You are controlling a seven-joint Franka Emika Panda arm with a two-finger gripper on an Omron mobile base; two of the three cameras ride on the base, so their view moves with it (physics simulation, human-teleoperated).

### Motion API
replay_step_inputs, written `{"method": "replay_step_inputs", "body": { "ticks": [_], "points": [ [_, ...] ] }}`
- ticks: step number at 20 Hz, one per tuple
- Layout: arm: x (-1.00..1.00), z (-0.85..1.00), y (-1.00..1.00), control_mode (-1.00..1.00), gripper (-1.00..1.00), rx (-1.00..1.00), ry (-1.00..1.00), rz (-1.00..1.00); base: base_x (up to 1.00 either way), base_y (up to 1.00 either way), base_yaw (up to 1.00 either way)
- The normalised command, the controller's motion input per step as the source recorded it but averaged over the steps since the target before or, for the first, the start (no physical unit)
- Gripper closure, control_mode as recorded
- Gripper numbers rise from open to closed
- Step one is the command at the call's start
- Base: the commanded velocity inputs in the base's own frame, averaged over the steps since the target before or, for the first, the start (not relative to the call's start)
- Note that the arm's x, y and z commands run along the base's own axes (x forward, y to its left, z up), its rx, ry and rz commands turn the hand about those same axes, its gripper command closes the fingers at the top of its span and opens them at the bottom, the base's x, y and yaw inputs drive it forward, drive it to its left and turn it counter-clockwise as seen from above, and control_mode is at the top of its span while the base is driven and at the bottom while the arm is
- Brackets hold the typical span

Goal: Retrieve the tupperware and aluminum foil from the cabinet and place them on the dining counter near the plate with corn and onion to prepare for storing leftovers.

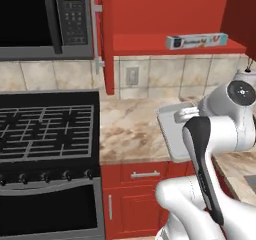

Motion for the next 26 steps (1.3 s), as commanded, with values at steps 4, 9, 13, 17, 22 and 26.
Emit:
{"method": "replay_step_inputs", "body": {
  "ticks": [4,9,13,17,22,26],
  "points": [
    [0.0,0.0,0.0,1.0,1.0,0.0,0.0,0.0,-0.96,0.51,0.56],
    [0.0,0.0,0.0,1.0,1.0,0.0,0.0,0.0,-0.58,0.66,0.64],
    [0.0,0.0,0.0,1.0,1.0,0.0,0.0,0.0,-0.06,0.81,0.64],
    [0.0,0.0,0.0,1.0,1.0,0.0,0.0,0.0,0.02,0.84,0.64],
    [0.0,0.0,0.0,1.0,1.0,0.0,0.0,0.0,0.44,0.7,0.6],
    [0.0,0.0,0.0,1.0,1.0,0.0,0.0,0.0,0.64,0.53,0.6]
  ]
}}
